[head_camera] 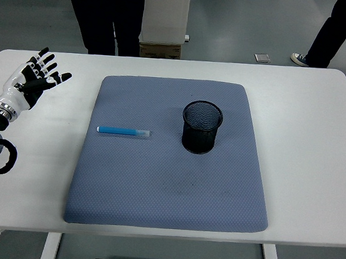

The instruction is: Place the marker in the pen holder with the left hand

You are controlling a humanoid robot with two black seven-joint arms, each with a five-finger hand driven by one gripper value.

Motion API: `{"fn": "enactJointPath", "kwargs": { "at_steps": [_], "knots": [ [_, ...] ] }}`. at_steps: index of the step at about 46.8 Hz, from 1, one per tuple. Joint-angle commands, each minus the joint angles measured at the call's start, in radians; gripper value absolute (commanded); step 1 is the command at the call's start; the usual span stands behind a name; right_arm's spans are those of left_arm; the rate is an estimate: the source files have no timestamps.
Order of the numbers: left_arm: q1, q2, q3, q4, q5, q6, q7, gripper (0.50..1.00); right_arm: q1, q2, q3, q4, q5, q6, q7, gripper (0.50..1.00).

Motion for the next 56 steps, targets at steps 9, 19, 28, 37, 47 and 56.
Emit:
{"fn": "enactJointPath", "kwargs": {
  "at_steps": [9, 19, 28, 37, 47, 56],
  "knots": [
    [0.001, 0.002, 0.001, 0.0, 0.01, -0.003, 0.003, 1.0, 0.0, 0.0, 0.0, 0.0, 0.0, 0.0, 0.0, 1.0],
    [0.002, -0.005, -0.001, -0.002, 0.0, -0.006, 0.002, 1.0, 0.0, 0.0, 0.0, 0.0, 0.0, 0.0, 0.0, 1.0],
    [0.012, -0.003, -0.001, 0.0, -0.007, -0.086, 0.003, 1.0, 0.0, 0.0, 0.0, 0.0, 0.0, 0.0, 0.0, 1.0],
    [0.013, -0.003, -0.001, 0.0, -0.009, -0.095, 0.003, 1.0, 0.0, 0.0, 0.0, 0.0, 0.0, 0.0, 0.0, 1.0],
    [0.01, 0.008, -0.001, 0.0, -0.003, -0.091, 0.003, 1.0, 0.0, 0.0, 0.0, 0.0, 0.0, 0.0, 0.0, 1.0],
    [0.004, 0.008, -0.001, 0.0, -0.003, -0.098, 0.003, 1.0, 0.0, 0.0, 0.0, 0.0, 0.0, 0.0, 0.0, 1.0]
  ]
}}
